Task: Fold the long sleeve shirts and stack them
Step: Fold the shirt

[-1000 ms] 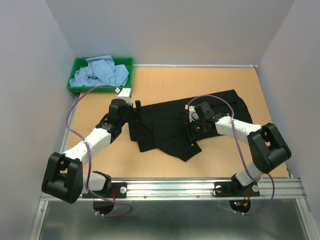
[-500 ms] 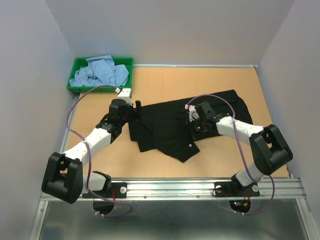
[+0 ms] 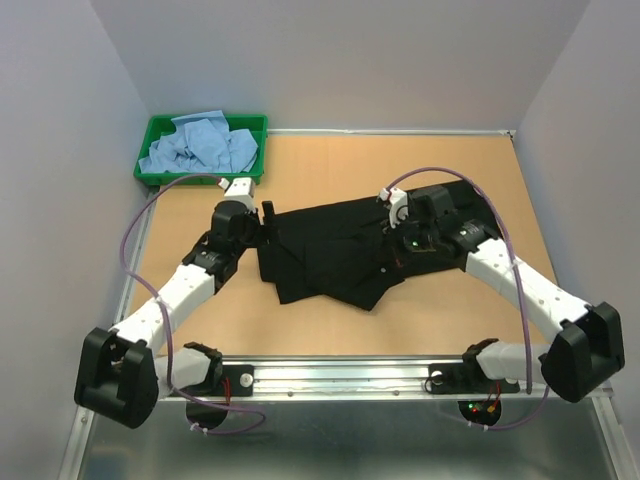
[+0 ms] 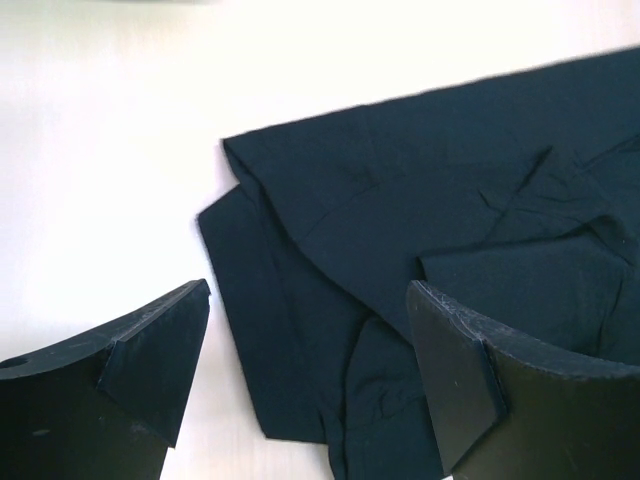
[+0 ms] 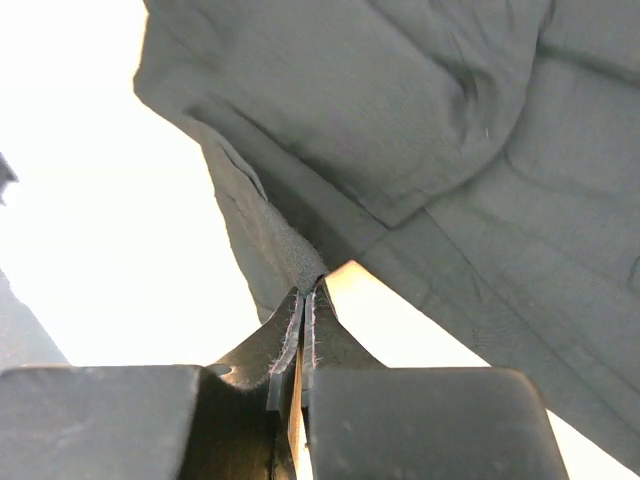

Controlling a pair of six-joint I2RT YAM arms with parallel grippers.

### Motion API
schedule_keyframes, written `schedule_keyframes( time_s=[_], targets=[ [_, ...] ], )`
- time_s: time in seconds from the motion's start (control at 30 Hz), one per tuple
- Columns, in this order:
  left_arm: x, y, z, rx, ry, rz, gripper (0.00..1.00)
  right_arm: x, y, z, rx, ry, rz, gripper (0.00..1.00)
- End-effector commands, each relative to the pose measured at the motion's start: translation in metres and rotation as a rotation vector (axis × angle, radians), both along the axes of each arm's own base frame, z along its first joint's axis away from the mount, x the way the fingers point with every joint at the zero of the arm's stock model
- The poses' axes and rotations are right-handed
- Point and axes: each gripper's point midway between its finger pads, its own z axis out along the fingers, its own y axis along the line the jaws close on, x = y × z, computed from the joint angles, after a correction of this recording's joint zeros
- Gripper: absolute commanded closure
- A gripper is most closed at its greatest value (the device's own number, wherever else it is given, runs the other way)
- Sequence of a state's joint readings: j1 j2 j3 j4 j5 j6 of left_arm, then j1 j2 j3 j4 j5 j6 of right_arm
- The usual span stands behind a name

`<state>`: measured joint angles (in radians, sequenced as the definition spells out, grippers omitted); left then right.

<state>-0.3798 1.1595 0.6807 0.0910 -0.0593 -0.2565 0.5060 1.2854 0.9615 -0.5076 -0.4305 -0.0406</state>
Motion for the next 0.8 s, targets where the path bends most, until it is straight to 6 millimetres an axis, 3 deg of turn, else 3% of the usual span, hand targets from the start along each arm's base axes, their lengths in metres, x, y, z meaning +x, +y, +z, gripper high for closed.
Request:
schedule_keyframes(
  time_s=[0.0,0.03,0.17,0.3,0.43,0.6,0.77],
  targets=[
    [-0.002,0.022,0.045,-0.008,-0.101,0.124,0.08,-0.015,0.007,0.056,0.085,-0.099,0.091,0.99],
    [-0.005,0.028,0.055,-0.010,-0.130,0.147,0.09,-0.018,0.007,0.063,0.097,-0.112,0.096,0.99],
    [-0.017,0.042,0.058,0.002,-0.162,0.188,0.09,-0.031,0.007,0.097,0.170,-0.186,0.121,0.99],
    [-0.029,0.056,0.065,0.009,-0.184,0.237,0.09,-0.063,0.009,0.138,0.291,-0.252,0.212,1.00],
    [-0.041,0.065,0.085,-0.036,-0.260,0.273,0.09,-0.079,0.002,0.156,0.321,-0.300,0.237,0.99],
    [-0.051,0.076,0.086,-0.058,-0.299,0.313,0.09,-0.104,-0.007,0.182,0.375,-0.374,0.271,0.99],
    [-0.057,0.080,0.087,-0.070,-0.328,0.327,0.09,-0.125,-0.011,0.189,0.405,-0.367,0.304,1.00]
  ],
)
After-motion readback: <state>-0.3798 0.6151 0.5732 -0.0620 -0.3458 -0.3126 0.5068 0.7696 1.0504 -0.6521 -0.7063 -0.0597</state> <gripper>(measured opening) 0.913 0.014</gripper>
